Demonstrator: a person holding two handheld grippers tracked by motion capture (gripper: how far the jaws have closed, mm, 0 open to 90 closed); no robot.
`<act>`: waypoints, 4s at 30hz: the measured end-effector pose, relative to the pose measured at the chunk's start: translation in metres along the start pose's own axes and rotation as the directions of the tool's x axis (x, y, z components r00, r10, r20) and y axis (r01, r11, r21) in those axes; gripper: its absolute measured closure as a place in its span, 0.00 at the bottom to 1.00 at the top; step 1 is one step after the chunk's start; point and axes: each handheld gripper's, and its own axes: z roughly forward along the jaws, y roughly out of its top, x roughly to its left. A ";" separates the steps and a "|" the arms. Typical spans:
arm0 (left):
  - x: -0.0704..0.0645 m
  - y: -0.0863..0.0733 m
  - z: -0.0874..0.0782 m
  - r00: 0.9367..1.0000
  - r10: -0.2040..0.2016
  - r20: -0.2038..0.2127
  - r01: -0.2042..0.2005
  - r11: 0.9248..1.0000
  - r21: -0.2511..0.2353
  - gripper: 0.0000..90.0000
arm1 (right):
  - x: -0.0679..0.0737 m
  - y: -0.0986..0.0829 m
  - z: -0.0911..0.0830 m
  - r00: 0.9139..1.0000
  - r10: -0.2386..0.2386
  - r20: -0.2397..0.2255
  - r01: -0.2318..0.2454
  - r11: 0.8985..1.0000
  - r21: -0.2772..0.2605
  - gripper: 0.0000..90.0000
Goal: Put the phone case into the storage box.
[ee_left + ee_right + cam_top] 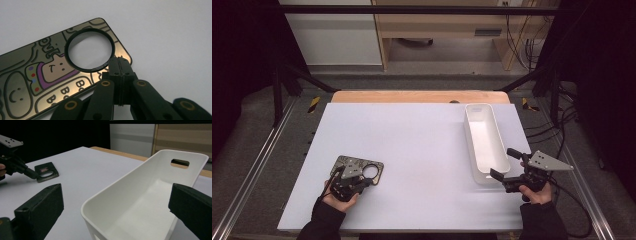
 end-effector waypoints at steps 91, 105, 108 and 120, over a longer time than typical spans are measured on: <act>0.129 0.017 0.016 0.949 -0.214 -0.230 0.219 0.976 -0.003 0.99 | 0.000 -0.001 0.002 1.000 -0.004 -0.002 0.004 1.000 0.010 0.00; 0.119 0.014 0.008 0.956 -0.180 -0.233 0.197 0.979 0.049 0.99 | 0.000 -0.001 0.002 1.000 -0.003 -0.001 0.003 1.000 0.006 0.00; 0.114 0.009 0.004 0.958 -0.177 -0.225 0.194 0.980 0.053 0.99 | 0.000 0.000 0.001 1.000 -0.001 -0.002 0.001 1.000 0.005 0.00; 0.095 -0.004 -0.008 0.962 -0.173 -0.209 0.187 0.981 0.048 0.99 | 0.000 0.001 0.000 1.000 -0.006 0.000 0.006 1.000 0.000 0.00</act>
